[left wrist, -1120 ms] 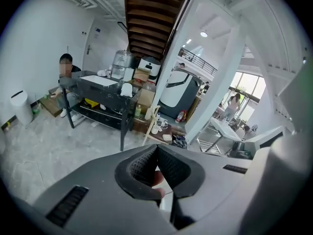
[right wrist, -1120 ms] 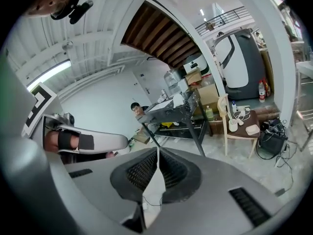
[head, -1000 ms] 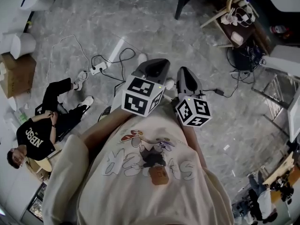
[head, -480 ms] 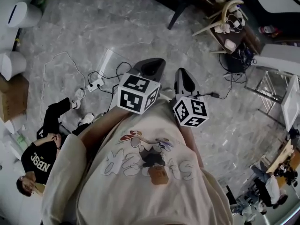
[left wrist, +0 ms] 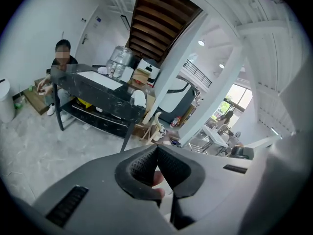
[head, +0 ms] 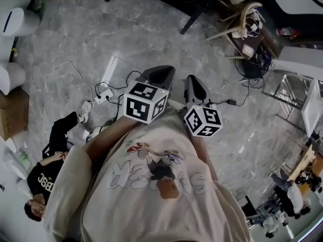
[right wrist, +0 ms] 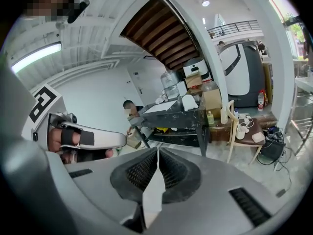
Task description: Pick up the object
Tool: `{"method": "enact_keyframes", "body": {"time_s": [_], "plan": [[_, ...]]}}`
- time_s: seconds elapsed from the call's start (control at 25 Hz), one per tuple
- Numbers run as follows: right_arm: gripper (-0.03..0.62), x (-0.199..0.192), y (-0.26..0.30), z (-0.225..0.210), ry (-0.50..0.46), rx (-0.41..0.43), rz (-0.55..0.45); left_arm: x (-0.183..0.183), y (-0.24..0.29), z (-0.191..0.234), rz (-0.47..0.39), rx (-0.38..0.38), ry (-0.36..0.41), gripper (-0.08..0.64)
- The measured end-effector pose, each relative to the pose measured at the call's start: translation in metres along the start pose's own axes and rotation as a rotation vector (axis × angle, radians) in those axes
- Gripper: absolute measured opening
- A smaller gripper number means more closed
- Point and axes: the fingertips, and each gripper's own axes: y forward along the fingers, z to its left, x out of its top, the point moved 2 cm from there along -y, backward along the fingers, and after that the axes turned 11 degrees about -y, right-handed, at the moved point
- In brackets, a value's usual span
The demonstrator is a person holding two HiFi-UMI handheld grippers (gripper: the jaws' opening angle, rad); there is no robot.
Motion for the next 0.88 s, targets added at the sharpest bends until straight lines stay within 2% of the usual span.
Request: {"method": "enact_keyframes", "body": {"time_s": [0.2,0.36,0.6,0.88], "plan": [[0.026,-0.002,0.013,0.0,0.022,-0.015,0.024,0.008,0.006,0.015,0.018,0.0,0.001,0.012],[0.026,0.004,0.014,-0.005,0.027,-0.025,0.002,0.004,0.013,0.011,0.043,-0.016,0.021,0.014],[0.026,0.01,0.025,-0.02,0.042,-0.011,0.014,0.018,0.027,0.013,0.027,0.015,0.001,0.012],[0.026,0.035,0.036,-0.06,0.08,0.001,-0.026,0.038,0.058,0.0,0.026,0.041,0.012,0.012]]}}
